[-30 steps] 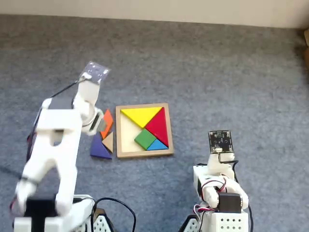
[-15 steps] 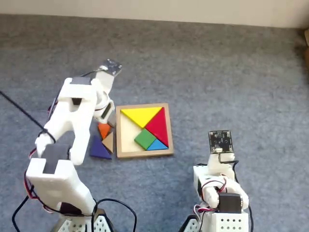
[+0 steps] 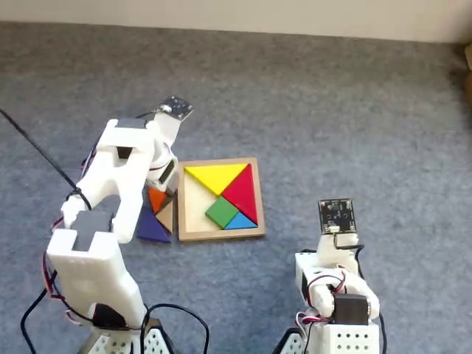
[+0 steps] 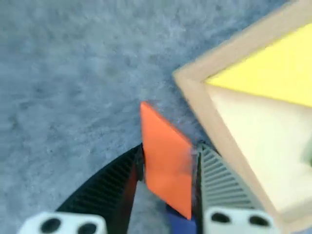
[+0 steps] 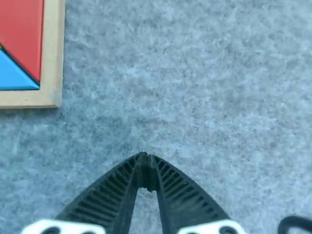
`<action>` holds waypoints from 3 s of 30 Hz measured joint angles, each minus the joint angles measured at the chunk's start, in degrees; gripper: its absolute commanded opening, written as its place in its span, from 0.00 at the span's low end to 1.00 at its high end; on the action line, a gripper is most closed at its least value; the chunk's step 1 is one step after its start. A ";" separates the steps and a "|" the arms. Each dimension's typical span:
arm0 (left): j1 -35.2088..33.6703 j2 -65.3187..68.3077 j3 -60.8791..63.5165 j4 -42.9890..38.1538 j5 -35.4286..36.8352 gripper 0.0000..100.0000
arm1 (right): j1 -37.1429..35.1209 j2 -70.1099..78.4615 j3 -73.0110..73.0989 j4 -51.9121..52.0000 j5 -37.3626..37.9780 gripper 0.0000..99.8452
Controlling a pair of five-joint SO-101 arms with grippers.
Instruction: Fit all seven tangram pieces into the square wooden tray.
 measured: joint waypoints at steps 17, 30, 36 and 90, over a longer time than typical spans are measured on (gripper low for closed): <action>-0.09 -3.08 -1.85 4.66 1.85 0.07 | 0.00 0.00 0.09 0.00 0.00 0.01; 10.90 -11.34 -2.37 9.32 25.58 0.07 | 0.00 0.00 0.09 0.00 0.00 0.01; 12.31 -8.70 -2.55 9.32 37.63 0.07 | 0.00 0.00 0.09 0.00 0.00 0.01; 0.35 1.58 -8.18 7.21 36.57 0.23 | 0.00 0.00 0.09 0.00 0.00 0.01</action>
